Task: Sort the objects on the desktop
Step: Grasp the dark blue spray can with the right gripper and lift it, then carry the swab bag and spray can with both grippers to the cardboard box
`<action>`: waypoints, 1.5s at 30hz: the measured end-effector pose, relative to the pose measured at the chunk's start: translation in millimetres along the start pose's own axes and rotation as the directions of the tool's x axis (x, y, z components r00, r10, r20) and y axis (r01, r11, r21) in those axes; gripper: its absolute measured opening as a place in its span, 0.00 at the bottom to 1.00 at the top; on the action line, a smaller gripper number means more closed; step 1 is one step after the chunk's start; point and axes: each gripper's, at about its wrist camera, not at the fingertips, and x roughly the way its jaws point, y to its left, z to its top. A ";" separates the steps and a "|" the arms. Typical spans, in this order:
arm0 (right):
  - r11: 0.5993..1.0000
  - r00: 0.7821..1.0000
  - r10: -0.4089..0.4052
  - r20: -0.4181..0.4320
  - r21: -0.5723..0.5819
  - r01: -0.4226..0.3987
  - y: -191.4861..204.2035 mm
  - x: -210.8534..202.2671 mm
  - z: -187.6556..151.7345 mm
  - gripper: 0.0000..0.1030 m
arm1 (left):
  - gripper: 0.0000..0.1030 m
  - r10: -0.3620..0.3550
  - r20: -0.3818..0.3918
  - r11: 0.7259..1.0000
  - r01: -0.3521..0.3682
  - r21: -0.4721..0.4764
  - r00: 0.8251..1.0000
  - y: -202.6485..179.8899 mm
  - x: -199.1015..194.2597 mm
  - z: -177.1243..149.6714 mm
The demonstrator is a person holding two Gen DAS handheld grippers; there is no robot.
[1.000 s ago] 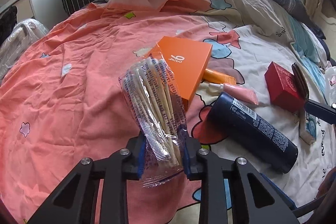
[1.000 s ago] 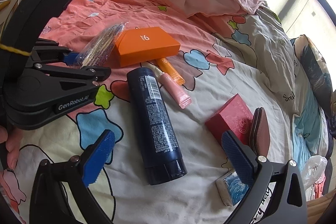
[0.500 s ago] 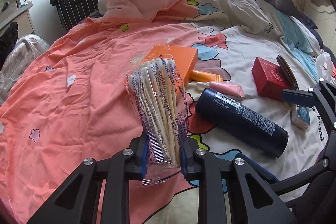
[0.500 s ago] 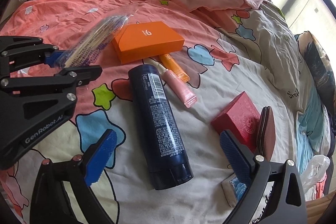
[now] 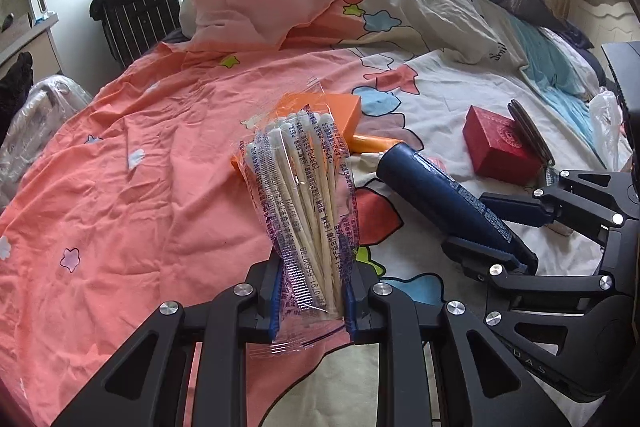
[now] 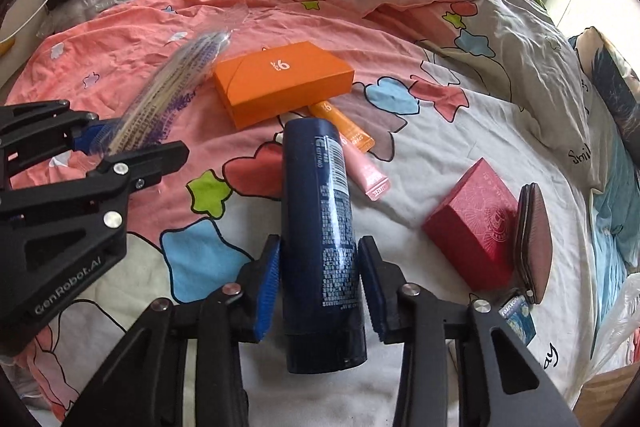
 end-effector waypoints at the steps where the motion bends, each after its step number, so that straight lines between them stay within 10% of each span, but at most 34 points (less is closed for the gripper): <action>1: 1.000 1.000 0.004 0.004 0.007 -0.004 -0.8 -2.7 0.0 0.34 | 0.23 -0.007 -0.002 1.000 0.007 -0.001 1.000 0.3 -0.9 -0.1; 45: 0.962 0.974 -0.143 0.178 0.255 0.095 -20.5 -156.3 -75.3 0.33 | 0.23 -0.125 0.170 0.986 0.103 0.133 0.977 -79.6 -112.7 -25.8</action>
